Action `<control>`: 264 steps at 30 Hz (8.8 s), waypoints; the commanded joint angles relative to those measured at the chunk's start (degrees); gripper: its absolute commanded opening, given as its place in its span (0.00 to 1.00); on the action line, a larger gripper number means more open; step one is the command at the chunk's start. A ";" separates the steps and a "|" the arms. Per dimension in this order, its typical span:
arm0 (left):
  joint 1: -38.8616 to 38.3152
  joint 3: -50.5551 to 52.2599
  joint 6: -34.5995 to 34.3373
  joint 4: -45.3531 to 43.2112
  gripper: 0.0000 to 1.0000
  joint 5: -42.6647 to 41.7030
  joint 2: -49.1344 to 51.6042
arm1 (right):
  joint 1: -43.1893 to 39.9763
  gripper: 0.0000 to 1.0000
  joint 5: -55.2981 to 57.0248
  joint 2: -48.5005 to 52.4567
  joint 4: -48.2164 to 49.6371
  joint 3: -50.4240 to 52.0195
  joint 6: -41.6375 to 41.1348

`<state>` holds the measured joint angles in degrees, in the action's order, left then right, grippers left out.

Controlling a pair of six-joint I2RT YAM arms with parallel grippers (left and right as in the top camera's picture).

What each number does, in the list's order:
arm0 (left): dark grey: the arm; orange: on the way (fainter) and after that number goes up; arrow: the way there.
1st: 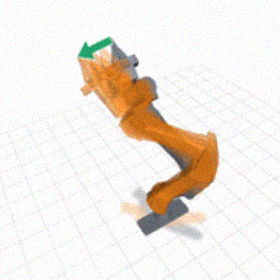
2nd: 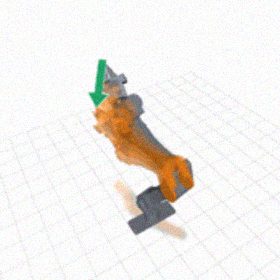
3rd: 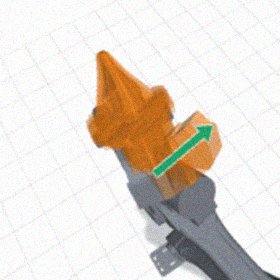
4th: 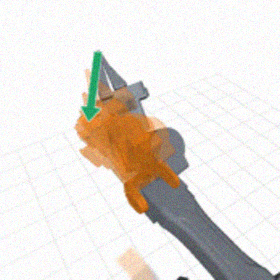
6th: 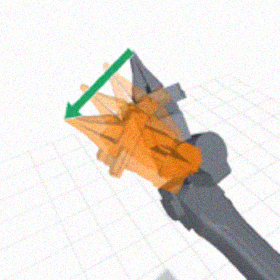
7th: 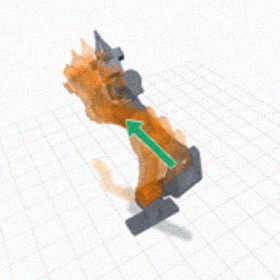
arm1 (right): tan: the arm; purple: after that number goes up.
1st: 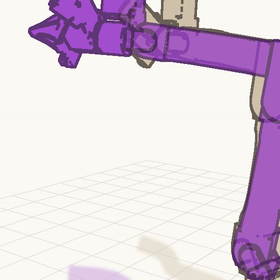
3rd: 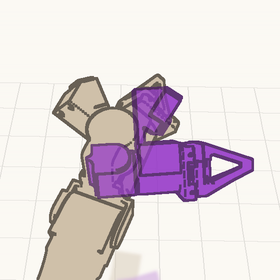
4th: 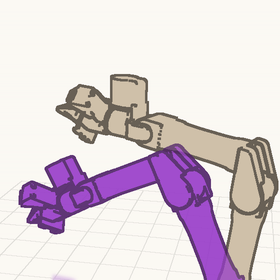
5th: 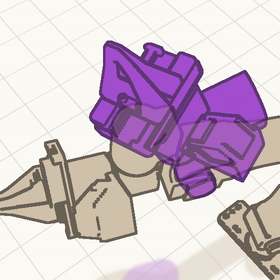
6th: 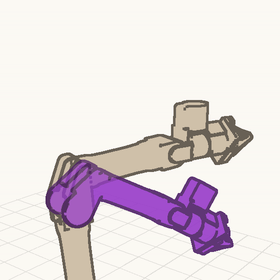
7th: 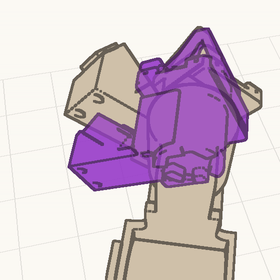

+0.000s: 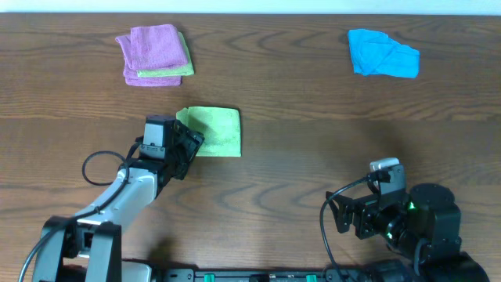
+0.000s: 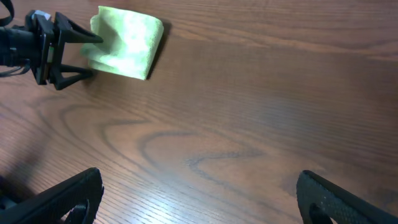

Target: Fold the cloth

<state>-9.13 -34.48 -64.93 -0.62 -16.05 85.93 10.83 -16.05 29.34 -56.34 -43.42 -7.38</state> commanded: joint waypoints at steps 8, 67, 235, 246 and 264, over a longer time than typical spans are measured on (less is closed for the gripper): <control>-0.63 0.37 -2.01 -1.20 0.78 3.93 1.07 | -0.37 0.99 0.20 -0.20 -0.07 0.20 0.17; 6.95 -58.23 17.81 0.96 0.06 5.51 27.56 | -0.37 0.99 0.20 -0.20 -0.07 0.20 0.17; 13.92 16.33 49.72 58.27 0.95 29.97 -85.72 | -0.35 0.99 0.20 -0.20 -0.07 0.20 0.17; 13.92 16.33 49.72 58.27 0.95 29.97 -85.72 | -0.37 0.99 0.37 -0.20 -0.26 0.20 0.20; 13.92 16.33 49.72 58.27 0.95 29.97 -85.72 | -1.16 0.99 -0.48 -16.24 -3.87 14.23 0.20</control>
<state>5.04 -20.05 -16.43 56.64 12.49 0.62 10.55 -16.08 15.18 -60.64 -30.37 -7.38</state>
